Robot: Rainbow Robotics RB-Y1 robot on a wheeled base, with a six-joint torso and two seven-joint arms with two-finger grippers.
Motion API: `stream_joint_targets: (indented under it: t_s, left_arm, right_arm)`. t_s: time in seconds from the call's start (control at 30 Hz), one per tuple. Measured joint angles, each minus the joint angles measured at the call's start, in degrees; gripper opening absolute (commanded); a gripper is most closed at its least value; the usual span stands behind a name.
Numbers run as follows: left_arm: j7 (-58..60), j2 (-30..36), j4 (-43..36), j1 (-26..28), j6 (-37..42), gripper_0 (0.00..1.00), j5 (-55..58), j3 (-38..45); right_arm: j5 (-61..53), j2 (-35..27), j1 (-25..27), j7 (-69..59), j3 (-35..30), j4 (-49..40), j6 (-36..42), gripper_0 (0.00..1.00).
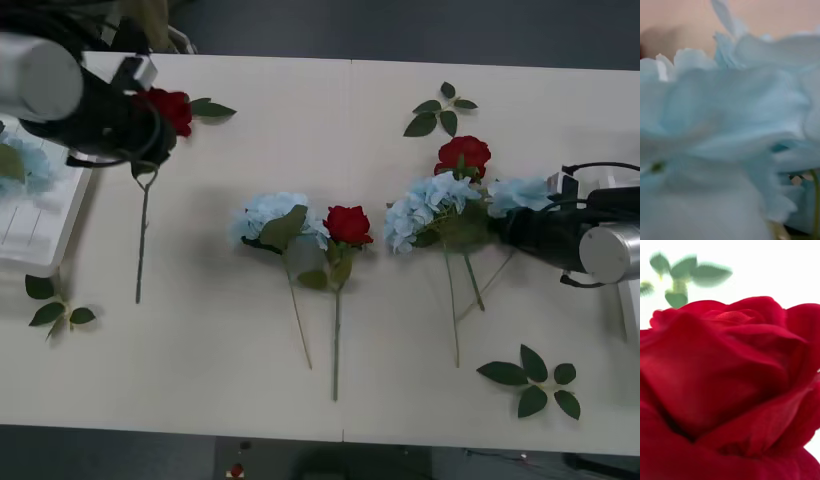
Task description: Put the red flowers into the right box and the blue flowers into the left box
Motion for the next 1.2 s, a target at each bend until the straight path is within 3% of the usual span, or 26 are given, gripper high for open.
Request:
stream_joint_targets:
  t_s: [0.13,0.2,0.37,0.57,0.73,0.87,1.03,1.2]
  left_arm:
    - [-16.9,0.9,-4.4,0.2,3.1,0.00,14.2,14.1]
    - [-18.3,0.0,-5.5,0.2,1.6,0.00,23.2,17.3]
    - [-19.6,-8.0,-8.4,0.2,-7.2,0.00,27.0,13.6]
    - [-29.1,-24.2,-11.1,0.2,-11.3,0.00,16.9,6.7]
    - [-29.1,-28.9,-11.3,0.2,-25.0,0.00,13.5,-3.4]
    - [-29.1,-28.8,-11.8,0.2,-30.3,0.00,17.5,-9.2]
    - [-29.1,-28.8,-14.5,0.4,-31.1,0.00,20.9,-9.6]
    - [-29.1,-28.7,-16.4,1.4,-31.1,0.00,24.6,-8.3]
  right_arm:
    - [0.4,0.0,-3.7,0.0,1.4,4.4,-0.8,0.00]
    - [0.4,0.1,-4.3,0.0,1.4,5.6,-0.8,0.00]
    - [0.3,0.1,-4.2,0.0,1.3,6.0,-0.7,0.00]
    - [-1.3,0.0,-2.9,0.0,-2.0,1.2,6.8,0.00]
    - [-5.4,0.0,3.4,0.8,-10.9,-8.6,11.0,0.00]
    - [-16.5,0.0,10.1,11.1,-20.4,-16.3,13.9,0.00]
    - [-27.7,0.6,19.4,32.1,-33.9,-25.4,17.8,0.00]
    - [-36.6,6.4,25.3,38.2,-48.9,-30.0,25.4,0.00]
